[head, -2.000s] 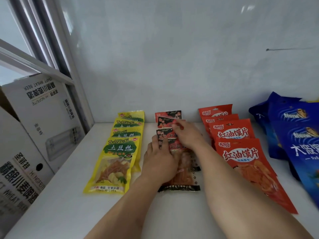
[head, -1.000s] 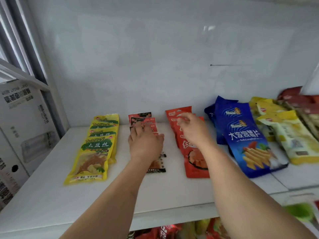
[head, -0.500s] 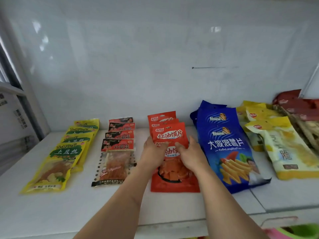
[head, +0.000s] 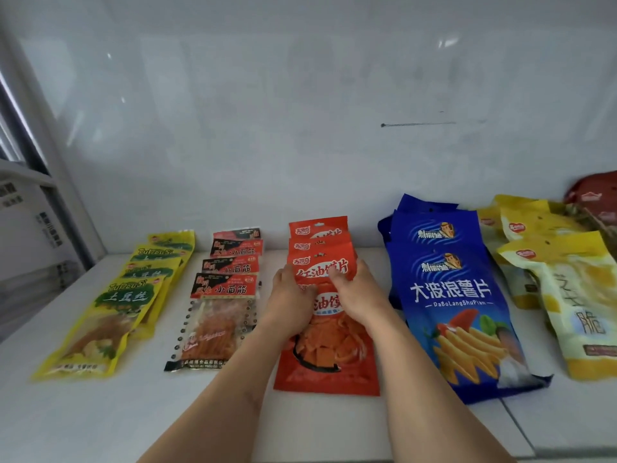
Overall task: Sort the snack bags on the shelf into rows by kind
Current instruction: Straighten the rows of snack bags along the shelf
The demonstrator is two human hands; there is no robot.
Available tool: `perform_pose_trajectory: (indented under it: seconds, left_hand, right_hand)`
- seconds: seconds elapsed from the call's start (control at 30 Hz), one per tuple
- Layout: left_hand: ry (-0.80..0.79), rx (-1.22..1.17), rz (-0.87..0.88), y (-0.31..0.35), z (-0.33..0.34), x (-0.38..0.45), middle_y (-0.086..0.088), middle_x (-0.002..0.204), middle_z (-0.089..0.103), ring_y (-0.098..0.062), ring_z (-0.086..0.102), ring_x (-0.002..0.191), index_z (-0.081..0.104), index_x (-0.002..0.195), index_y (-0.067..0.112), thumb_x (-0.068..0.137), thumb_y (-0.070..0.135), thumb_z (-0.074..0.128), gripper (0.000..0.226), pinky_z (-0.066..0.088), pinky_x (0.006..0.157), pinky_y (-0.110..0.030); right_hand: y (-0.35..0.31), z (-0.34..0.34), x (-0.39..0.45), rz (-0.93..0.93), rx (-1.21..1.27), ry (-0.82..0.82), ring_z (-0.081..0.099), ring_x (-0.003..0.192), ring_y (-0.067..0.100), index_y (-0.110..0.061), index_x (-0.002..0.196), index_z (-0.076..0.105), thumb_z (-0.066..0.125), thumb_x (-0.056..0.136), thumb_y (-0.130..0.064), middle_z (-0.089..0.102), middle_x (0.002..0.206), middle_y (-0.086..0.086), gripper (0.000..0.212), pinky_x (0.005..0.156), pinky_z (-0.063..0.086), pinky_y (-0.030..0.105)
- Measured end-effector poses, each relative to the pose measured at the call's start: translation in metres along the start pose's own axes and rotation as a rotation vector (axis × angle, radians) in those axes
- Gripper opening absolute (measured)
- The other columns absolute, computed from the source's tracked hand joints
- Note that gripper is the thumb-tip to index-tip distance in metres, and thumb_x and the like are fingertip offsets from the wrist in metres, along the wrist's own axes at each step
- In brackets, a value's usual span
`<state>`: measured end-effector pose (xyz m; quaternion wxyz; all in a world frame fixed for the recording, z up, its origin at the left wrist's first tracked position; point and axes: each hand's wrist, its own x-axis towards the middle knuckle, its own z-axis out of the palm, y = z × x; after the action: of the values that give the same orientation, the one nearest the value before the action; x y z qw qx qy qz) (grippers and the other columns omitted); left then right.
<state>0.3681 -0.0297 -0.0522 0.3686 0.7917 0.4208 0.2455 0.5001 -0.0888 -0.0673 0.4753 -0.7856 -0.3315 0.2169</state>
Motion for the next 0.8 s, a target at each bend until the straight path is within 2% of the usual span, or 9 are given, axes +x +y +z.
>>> perform_pose_trajectory:
  seconds: [0.03,0.1,0.2,0.27,0.4,0.53,0.63,0.7,0.8]
  left_hand:
    - [-0.001,0.017,0.004,0.001,0.0,0.001,-0.001,0.139,0.051,-0.02,0.058,0.119,0.039,0.144,0.021,0.098,0.03,0.055,0.05,0.046,0.092,-0.029]
    - [0.004,0.078,0.034,0.002,-0.001,0.0,-0.003,0.143,0.044,-0.023,0.05,0.127,0.035,0.147,0.019,0.099,0.029,0.054,0.053,0.041,0.095,-0.031]
    - [0.095,0.259,0.142,0.007,-0.007,-0.012,-0.009,0.153,0.032,-0.03,0.032,0.142,0.026,0.152,0.014,0.098,0.036,0.053,0.064,0.031,0.116,-0.043]
    - [0.124,0.391,0.225,0.013,-0.011,-0.032,-0.01,0.162,0.02,-0.03,0.015,0.151,0.019,0.156,0.015,0.1,0.043,0.047,0.068,0.018,0.122,-0.046]
    - [-0.056,0.588,0.36,0.017,-0.006,-0.077,0.001,0.168,0.005,-0.025,-0.004,0.154,0.015,0.157,0.033,0.097,0.065,0.032,0.07,-0.001,0.122,-0.047]
    - [-0.147,0.742,0.395,0.004,0.004,-0.083,0.001,0.167,0.004,-0.03,-0.007,0.153,0.012,0.156,0.038,0.088,0.081,0.019,0.081,-0.007,0.121,-0.055]
    - [-0.17,0.779,0.363,0.001,0.005,-0.073,0.001,0.168,-0.002,-0.029,-0.012,0.153,0.006,0.157,0.038,0.088,0.083,0.018,0.083,-0.009,0.121,-0.057]
    - [-0.176,0.797,0.345,0.0,0.003,-0.066,0.001,0.168,-0.003,-0.029,-0.013,0.153,0.004,0.157,0.038,0.088,0.082,0.017,0.083,-0.009,0.12,-0.058]
    - [-0.174,0.808,0.318,-0.002,0.003,-0.06,0.0,0.168,-0.002,-0.03,-0.013,0.153,0.003,0.157,0.037,0.089,0.082,0.016,0.083,-0.008,0.12,-0.06]
  right_hand:
    - [0.002,0.002,0.002,-0.004,-0.005,0.003,0.066,0.106,0.019,-0.033,0.141,0.037,0.05,0.084,-0.071,0.062,0.126,-0.005,0.07,0.091,0.056,0.047]
    - [0.001,0.004,0.004,-0.002,-0.028,0.049,0.065,0.108,0.02,-0.031,0.141,0.037,0.051,0.079,-0.073,0.061,0.127,-0.003,0.075,0.091,0.056,0.048]
    - [-0.012,-0.002,0.01,-0.053,-0.222,0.156,0.053,0.126,0.027,-0.027,0.146,0.034,0.047,0.083,-0.073,0.052,0.14,0.002,0.079,0.101,0.047,0.051]
    - [-0.027,-0.008,0.018,-0.128,-0.319,0.173,0.045,0.133,0.029,-0.03,0.148,0.035,0.043,0.087,-0.071,0.048,0.145,0.002,0.074,0.106,0.042,0.051]
    - [-0.049,-0.015,0.038,-0.165,-0.413,0.064,0.034,0.143,0.03,-0.03,0.155,0.025,0.039,0.093,-0.069,0.03,0.158,0.005,0.075,0.112,0.035,0.054]
    - [-0.048,-0.015,0.05,-0.158,-0.361,-0.062,0.045,0.136,0.027,-0.03,0.154,0.031,0.039,0.095,-0.067,0.033,0.157,0.003,0.07,0.108,0.043,0.048]
    - [-0.044,-0.015,0.053,-0.131,-0.304,-0.123,0.06,0.119,0.024,-0.029,0.15,0.038,0.039,0.097,-0.064,0.049,0.145,0.002,0.064,0.094,0.053,0.038]
    - [-0.042,-0.014,0.055,-0.136,-0.3,-0.116,0.063,0.113,0.023,-0.027,0.148,0.039,0.038,0.099,-0.061,0.054,0.14,0.003,0.06,0.088,0.054,0.035]
    - [-0.04,-0.01,0.06,-0.122,-0.271,-0.114,0.066,0.105,0.022,-0.025,0.144,0.044,0.035,0.1,-0.06,0.06,0.132,0.005,0.057,0.088,0.055,0.037]
